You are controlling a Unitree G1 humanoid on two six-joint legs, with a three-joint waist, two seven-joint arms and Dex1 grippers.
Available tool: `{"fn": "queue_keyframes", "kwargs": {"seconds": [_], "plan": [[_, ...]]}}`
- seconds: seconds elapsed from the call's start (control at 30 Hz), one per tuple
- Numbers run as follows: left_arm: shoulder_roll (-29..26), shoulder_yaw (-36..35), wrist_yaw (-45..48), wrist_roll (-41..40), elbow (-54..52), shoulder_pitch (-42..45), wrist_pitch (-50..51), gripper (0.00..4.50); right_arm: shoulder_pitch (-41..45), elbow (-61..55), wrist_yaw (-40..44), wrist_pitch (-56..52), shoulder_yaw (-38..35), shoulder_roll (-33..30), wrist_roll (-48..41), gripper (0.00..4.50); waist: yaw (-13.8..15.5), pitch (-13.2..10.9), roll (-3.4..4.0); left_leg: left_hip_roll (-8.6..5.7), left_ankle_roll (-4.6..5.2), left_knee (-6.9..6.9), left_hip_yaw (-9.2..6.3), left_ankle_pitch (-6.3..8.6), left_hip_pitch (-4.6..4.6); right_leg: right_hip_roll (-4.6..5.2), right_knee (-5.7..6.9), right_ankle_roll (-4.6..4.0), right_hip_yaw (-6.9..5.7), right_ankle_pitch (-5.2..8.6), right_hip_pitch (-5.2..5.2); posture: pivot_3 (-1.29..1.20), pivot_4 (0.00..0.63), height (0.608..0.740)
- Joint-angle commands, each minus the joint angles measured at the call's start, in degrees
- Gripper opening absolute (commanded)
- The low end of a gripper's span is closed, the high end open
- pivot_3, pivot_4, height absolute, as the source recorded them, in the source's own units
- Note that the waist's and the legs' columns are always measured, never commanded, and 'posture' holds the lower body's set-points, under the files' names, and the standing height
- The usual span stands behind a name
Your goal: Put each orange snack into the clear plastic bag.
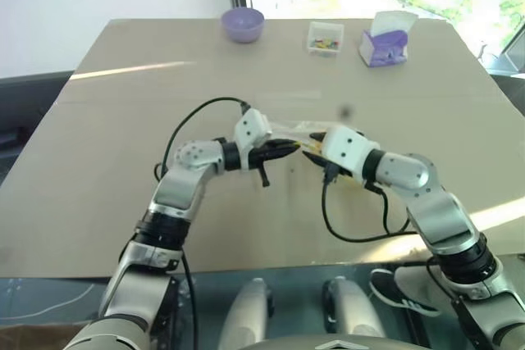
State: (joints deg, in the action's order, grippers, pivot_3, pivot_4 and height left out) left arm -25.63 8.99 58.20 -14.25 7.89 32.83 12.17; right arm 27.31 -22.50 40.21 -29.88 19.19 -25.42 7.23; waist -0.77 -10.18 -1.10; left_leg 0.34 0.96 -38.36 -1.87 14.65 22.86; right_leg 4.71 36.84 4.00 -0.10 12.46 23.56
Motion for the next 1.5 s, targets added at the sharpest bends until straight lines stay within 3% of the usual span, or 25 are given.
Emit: {"fn": "queue_keyframes", "kwargs": {"seconds": [0.03,0.07,0.17,0.53,0.67,1.3,1.43,1.5], "plan": [[0.0,-1.0,-0.4,-0.7,-3.0,0.7,0.1,0.0,0.7,-2.3,-0.6,0.4,-0.5,0.3,-0.3,1.69,0.0,0.0,0.0,0.0,0.0,0.0,0.0,0.0,0.0,0.0,0.0,0.0,0.0,0.0,0.0,0.0,0.15,0.737],[0.0,-1.0,-0.4,-0.7,-3.1,0.7,0.1,0.0,0.7,-2.2,-0.7,0.5,-0.5,0.3,-0.3,1.09,0.0,0.0,0.0,0.0,0.0,0.0,0.0,0.0,0.0,0.0,0.0,0.0,0.0,0.0,0.0,0.0,0.15,0.737],[0.0,-1.1,-0.5,-0.9,-3.3,0.7,0.4,0.0,0.7,-1.8,-0.9,0.7,-0.3,0.4,-0.2,0.02,0.0,0.0,0.0,0.0,0.0,0.0,0.0,0.0,0.0,0.0,0.0,0.0,0.0,0.0,0.0,0.0,0.15,0.737],[0.0,-1.3,-0.8,-1.2,-4.0,0.4,1.2,0.0,1.0,-1.1,-1.3,1.1,0.5,0.6,0.7,0.02,0.0,0.0,0.0,0.0,0.0,0.0,0.0,0.0,0.0,0.0,0.0,0.0,0.0,0.0,0.0,0.0,0.15,0.737],[0.0,-1.2,-0.9,-1.2,-3.7,0.4,1.1,0.0,1.0,-0.7,-2.1,2.0,0.4,0.7,1.6,1.16,0.0,0.0,0.0,0.0,0.0,0.0,0.0,0.0,0.0,0.0,0.0,0.0,0.0,0.0,0.0,0.0,0.15,0.737],[-0.1,-1.0,-1.1,-1.2,-3.9,0.3,1.0,0.0,1.0,0.4,-2.8,3.0,0.9,1.7,2.3,1.16,0.0,0.0,0.0,0.0,0.0,0.0,0.0,0.0,0.0,0.0,0.0,0.0,0.0,0.0,0.0,0.0,0.15,0.737],[-0.1,-1.0,-1.2,-1.1,-4.0,0.2,0.9,0.0,0.9,0.6,-3.1,3.3,0.8,1.6,2.5,0.13,0.0,0.0,0.0,0.0,0.0,0.0,0.0,0.0,0.0,0.0,0.0,0.0,0.0,0.0,0.0,0.0,0.15,0.737],[-0.2,-1.1,-1.2,-1.1,-4.1,0.1,1.0,0.0,0.9,0.7,-3.2,3.4,0.8,1.5,2.6,0.04,0.0,0.0,0.0,0.0,0.0,0.0,0.0,0.0,0.0,0.0,0.0,0.0,0.0,0.0,0.0,0.0,0.15,0.737]]}}
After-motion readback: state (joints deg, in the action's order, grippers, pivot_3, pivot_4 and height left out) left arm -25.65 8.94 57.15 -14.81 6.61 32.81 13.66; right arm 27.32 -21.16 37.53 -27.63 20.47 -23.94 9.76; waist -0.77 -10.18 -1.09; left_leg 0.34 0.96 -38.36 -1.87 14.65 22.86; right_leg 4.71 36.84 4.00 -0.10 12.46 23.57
